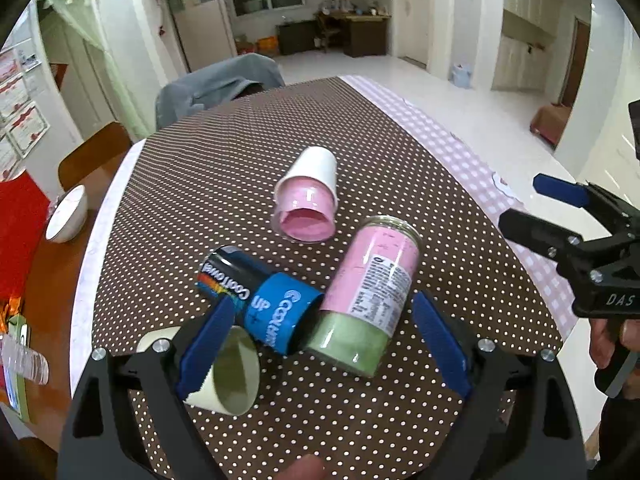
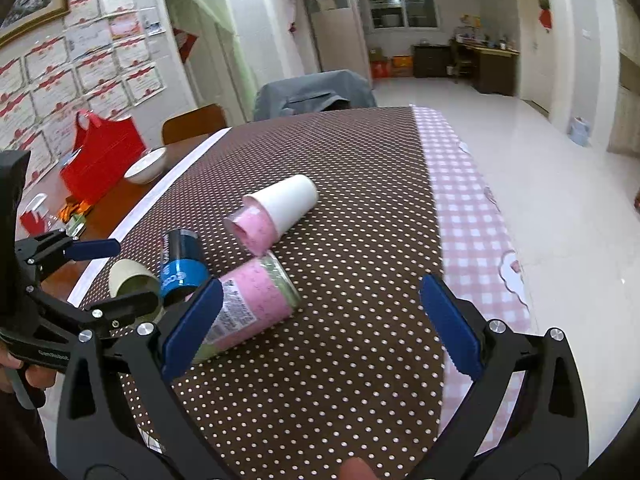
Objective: Flip cup upside down
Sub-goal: 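Reach the right gripper to the lying pink canister and grasp it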
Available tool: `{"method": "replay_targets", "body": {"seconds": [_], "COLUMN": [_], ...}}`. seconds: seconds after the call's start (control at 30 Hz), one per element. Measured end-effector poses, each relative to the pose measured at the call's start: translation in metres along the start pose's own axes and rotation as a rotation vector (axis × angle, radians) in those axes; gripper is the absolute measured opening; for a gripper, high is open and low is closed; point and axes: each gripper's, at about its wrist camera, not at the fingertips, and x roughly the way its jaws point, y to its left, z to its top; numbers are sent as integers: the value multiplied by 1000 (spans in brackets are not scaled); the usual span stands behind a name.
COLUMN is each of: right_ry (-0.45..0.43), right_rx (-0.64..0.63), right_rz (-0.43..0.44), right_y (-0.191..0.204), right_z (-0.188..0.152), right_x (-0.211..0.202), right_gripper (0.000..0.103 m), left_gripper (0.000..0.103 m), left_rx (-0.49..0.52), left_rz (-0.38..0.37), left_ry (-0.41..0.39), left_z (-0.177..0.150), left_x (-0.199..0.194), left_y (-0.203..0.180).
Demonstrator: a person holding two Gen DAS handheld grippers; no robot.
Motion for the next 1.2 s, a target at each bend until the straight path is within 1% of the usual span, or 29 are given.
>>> {"method": "replay_targets", "body": {"seconds": [0.2,0.4,0.47,0.53,0.67,0.73,0.83,0.93,1.03,1.2], "right_ry": [13,48,73,93,136,157,188,232,270,357], "right_rx": [-88,-264,-343,-417,-659,-755,-860,-968,-1090,-1284], "right_rz": [50,105,142,160,216,252,290,347,375,391], "right_y": [15,35,42,49,71,80,89,99,108,116], "right_z": [10,16,16,13,2,-3,-7,-11,-16,-20], "right_x": [8,23,29,35,45,49,55,62,67,85], "right_gripper": [97,97,97,97,97,97,97,97,97,97], "left_gripper": [89,89,89,89,89,89,89,89,89,89], "left_rx": [-39,-61,-70,-80,-80,-77,-86,-96,-105,-126], "left_rz": [13,31,35,41,65,78,83,84,89,91], "left_ry": [-35,-58,-63,-66,-62,-62,-55,-36,-17,7], "left_z": [-7,-18,-22,-25,-35,-40,-49,-55,-62,-70], "left_x": [-15,-26,-29,-32,-33,-33,-32,-26,-21,-13], "left_y": [10,15,18,20,23,24,26,30,34,39]}}
